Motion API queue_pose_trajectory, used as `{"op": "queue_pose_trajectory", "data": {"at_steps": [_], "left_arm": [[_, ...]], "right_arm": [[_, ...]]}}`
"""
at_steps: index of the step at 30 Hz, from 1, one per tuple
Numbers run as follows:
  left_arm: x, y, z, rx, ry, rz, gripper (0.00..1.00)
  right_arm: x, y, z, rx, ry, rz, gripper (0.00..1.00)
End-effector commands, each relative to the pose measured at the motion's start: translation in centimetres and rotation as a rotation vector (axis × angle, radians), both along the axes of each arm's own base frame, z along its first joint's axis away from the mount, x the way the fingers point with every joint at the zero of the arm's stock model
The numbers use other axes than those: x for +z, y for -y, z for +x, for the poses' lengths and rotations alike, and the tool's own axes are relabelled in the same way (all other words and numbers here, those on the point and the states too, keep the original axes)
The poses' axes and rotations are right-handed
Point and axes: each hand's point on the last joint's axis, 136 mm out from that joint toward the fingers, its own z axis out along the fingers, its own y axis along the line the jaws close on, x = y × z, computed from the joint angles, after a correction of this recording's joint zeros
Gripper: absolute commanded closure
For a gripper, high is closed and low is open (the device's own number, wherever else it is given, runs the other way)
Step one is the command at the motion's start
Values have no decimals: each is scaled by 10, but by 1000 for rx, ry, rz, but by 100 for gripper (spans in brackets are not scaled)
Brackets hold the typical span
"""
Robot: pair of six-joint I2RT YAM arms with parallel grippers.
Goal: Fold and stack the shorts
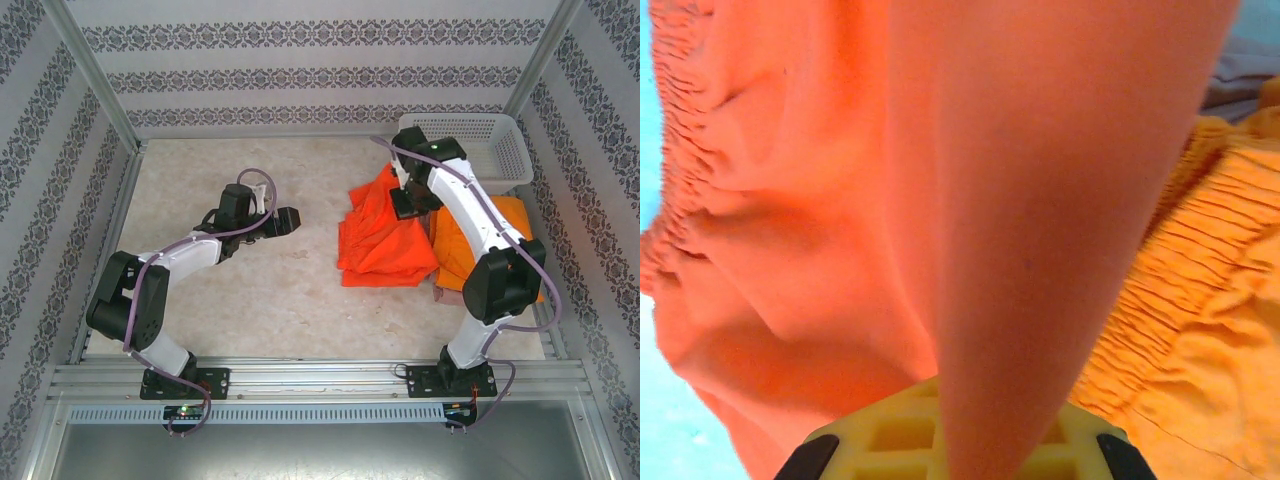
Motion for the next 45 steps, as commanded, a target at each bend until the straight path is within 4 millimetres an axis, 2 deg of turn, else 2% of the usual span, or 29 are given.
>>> {"op": "queue_pose_trajectory", "data": {"at_steps": [1, 8, 16, 27, 32, 37, 45], "left_arm": [[10, -3, 8, 18, 49, -32, 18], [8, -3, 10, 15, 52, -41, 13], [5, -5, 11, 19, 50, -50, 0], [4, -10, 11, 27, 48, -55, 0], [3, -11, 10, 26, 43, -55, 0], [3, -11, 10, 24, 42, -54, 0], [3, -12, 10, 24, 40, -61, 0]], "right_arm": [[24, 20, -19, 9, -19, -72, 100], [54, 36, -28, -26, 21, -96, 100], [95, 49, -31, -61, 114, -95, 100], [129, 73, -34, -140, 226, -88, 100], [146, 97, -38, -207, 286, -131, 100], [139, 123, -40, -276, 272, -167, 100], [103, 162, -28, -348, 167, -250, 100]]}}
